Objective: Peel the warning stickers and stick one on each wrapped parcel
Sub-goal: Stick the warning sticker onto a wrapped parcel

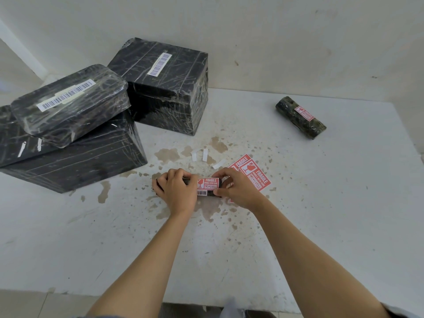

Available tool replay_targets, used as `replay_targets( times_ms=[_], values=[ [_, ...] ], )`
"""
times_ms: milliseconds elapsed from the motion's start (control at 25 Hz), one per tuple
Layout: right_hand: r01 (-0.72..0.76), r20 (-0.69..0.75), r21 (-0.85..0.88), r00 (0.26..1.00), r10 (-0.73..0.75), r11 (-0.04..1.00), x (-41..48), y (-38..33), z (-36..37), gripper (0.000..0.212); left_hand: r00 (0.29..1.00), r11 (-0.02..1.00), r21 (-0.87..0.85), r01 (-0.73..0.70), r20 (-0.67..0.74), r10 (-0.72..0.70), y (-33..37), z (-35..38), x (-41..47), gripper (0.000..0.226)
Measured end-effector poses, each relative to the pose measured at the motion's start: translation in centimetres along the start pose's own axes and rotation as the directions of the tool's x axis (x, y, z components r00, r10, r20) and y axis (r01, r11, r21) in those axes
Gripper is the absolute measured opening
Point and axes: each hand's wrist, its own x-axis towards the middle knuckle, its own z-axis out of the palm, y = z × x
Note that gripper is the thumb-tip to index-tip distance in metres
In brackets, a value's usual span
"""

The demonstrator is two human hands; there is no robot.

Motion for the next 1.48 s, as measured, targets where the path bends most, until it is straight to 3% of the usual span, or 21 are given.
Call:
replay_targets(
  times_ms=[80,160,240,480,680,840,1000,1120,1200,1280,1400,1480],
  values=[
    [0.088,-0.055,-0.098,0.994,-0.094,0.991,-0.1,0.3,0.2,0.043,0.978,0.979,0.015,-0.204,0.045,0.203,-1.8,-0.6,0.2,0.031],
    [0.154,-0.093,-0.225,0.980,-0.179,0.962,-0.1,0.6,0.5,0.041,0.900,0.905,0.031,-0.424,0.129,0.417,-3.9,-1.5,0.4,0.048],
    [0.170,-0.087,-0.300,0.975,-0.205,0.939,0.1,0.6,0.6,0.038,0.836,0.850,0.032,-0.526,0.204,0.510,-5.1,-2.1,1.1,0.054],
    [0.148,-0.070,-0.286,0.982,-0.175,0.947,0.7,0.5,-0.2,0.038,0.825,0.843,0.018,-0.537,0.218,0.521,-4.1,-2.4,1.8,0.055],
    [0.164,-0.136,-0.185,0.972,-0.191,0.969,2.1,-1.4,-5.0,0.039,0.786,0.801,0.001,-0.599,0.191,0.587,1.9,-2.3,5.3,0.053],
    [0.030,-0.256,-0.173,0.964,-0.075,0.984,2.5,0.5,-10.2,0.037,0.699,0.733,-0.006,-0.680,0.299,0.650,8.5,1.1,7.1,0.040],
    [-0.073,-0.490,-0.007,0.870,0.060,0.997,3.0,3.9,-14.1,0.042,0.610,0.704,-0.043,-0.709,0.463,0.643,15.2,5.8,8.4,0.039],
    [-0.099,-0.622,0.107,0.770,0.144,0.989,4.3,5.6,-16.1,0.040,0.565,0.628,0.023,-0.778,0.463,0.683,18.7,9.3,9.5,0.043],
    [-0.120,-0.670,0.129,0.721,0.176,0.984,5.2,6.5,-16.8,0.038,0.569,0.628,0.046,-0.777,0.477,0.670,19.6,11.1,9.8,0.050],
    [-0.146,-0.711,0.055,0.689,0.141,0.988,6.1,7.4,-17.3,0.041,0.580,0.660,0.000,-0.751,0.477,0.661,19.8,12.5,9.9,0.053],
    [-0.159,-0.756,-0.178,0.654,-0.031,0.971,6.7,8.6,-16.8,0.049,0.581,0.678,-0.067,-0.732,0.458,0.672,19.4,13.9,10.0,0.054],
    [-0.143,-0.765,-0.201,0.641,-0.064,0.969,6.7,8.8,-16.3,0.051,0.570,0.674,-0.099,-0.732,0.451,0.686,19.3,14.1,10.0,0.056]
  ],
)
